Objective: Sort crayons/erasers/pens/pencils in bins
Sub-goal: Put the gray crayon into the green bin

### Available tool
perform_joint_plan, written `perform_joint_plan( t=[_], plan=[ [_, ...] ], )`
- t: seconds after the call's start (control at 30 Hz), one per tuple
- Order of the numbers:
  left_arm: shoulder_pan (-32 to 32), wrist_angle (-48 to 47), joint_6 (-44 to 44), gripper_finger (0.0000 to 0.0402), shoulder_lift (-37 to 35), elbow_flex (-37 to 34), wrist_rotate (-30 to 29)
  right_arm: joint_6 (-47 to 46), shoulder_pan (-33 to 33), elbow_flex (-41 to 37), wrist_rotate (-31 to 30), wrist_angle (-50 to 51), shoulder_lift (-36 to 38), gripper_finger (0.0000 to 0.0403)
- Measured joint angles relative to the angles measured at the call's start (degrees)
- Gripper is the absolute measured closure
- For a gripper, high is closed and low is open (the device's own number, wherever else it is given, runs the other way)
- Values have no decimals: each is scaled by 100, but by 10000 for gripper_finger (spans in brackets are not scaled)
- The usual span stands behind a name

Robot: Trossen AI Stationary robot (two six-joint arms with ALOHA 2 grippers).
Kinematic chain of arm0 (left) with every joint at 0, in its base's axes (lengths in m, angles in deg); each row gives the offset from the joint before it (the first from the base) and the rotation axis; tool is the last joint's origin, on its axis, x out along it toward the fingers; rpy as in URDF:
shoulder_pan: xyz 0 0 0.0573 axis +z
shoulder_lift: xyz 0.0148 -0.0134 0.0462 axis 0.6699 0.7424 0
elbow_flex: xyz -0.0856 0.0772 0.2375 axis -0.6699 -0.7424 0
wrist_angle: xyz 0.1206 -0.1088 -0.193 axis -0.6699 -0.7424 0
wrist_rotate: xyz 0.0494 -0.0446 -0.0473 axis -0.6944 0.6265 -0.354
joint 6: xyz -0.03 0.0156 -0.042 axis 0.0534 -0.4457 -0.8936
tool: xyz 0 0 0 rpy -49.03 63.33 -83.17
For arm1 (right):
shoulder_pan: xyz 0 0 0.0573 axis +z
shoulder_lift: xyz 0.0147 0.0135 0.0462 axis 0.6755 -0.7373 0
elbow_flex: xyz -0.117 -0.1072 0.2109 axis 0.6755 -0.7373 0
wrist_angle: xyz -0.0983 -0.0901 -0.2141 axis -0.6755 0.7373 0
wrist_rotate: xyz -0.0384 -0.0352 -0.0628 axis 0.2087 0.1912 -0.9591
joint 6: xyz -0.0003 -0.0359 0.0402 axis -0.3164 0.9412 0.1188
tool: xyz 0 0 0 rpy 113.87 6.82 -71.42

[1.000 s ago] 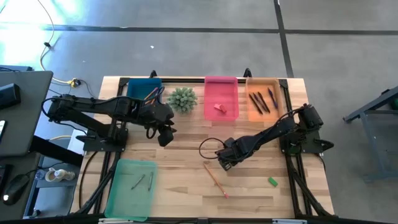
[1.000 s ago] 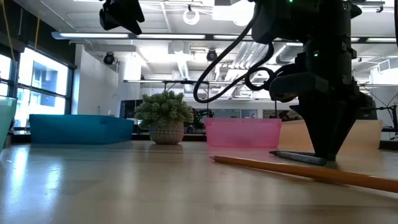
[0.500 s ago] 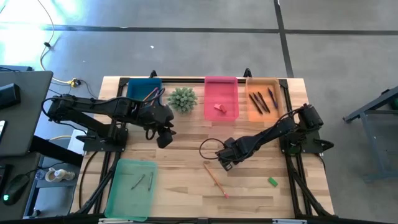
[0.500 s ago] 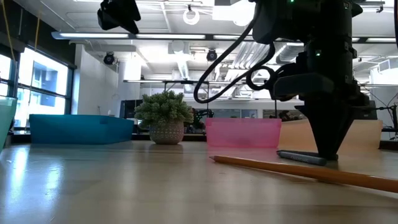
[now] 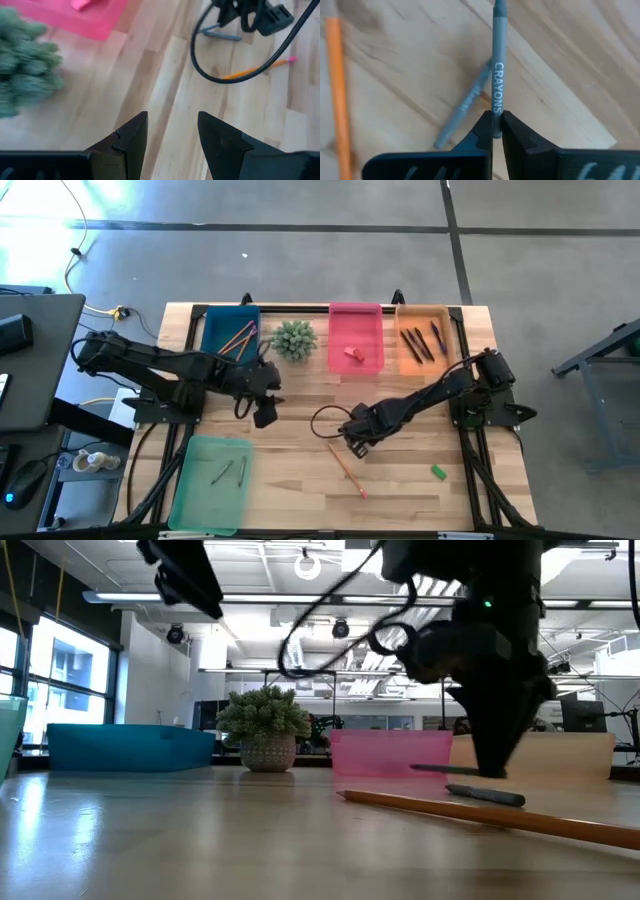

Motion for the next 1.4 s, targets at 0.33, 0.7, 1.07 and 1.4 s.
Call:
perform_joint_plan(
  t=[0.33, 0.7, 1.07, 1.4],
  plan=[
    [-58, 1162, -305, 238, -5, -1131, 62, 83, -43, 452, -474, -5, 281, 400],
    [-56, 2741, -212, 238, -5, -1737, 648, 763, -313, 967, -1140, -8, 1105, 400],
    [52, 4606, 237, 238, -5, -1752, 1120, 1965, -293, 1145, -1317, -807, 1515, 400],
    [171, 5718, -278, 238, -5, -1752, 1218, 3052, -245, 1149, -1282, -1908, 1533, 400]
  ],
)
